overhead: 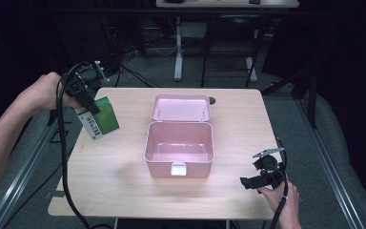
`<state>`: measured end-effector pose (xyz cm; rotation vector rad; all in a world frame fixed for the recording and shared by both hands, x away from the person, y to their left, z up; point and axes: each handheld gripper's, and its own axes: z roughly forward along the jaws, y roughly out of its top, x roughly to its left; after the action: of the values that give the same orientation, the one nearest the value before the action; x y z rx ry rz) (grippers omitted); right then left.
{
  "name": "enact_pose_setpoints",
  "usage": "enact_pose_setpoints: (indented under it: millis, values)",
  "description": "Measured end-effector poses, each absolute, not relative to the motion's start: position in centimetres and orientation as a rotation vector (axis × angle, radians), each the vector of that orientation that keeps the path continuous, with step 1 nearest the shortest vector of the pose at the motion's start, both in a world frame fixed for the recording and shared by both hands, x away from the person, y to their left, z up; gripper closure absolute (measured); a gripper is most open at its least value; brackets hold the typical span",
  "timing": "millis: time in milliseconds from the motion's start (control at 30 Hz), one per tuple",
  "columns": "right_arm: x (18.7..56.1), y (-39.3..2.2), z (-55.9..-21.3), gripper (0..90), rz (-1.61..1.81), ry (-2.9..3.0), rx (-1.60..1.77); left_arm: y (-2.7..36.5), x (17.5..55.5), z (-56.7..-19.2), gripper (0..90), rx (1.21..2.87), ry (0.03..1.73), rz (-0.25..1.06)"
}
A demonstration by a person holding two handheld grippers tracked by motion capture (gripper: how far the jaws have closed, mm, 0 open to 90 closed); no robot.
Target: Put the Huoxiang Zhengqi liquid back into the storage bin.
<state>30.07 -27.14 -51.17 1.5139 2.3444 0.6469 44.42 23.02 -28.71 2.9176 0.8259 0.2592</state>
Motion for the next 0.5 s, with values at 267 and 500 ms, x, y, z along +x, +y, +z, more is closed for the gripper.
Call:
enact_pose_setpoints:
  millis: [267,500]
  values:
    - [30.0,-27.2,-51.1,0.0,0.647,2.344,1.508,21.5,44.6,-27.9,63.5,2.923,0.788,0.273]
    - [29.9,-27.2,-51.3,0.0,0.647,2.344,1.508,20.1,44.6,-26.9,63.5,2.931,0.742,0.289]
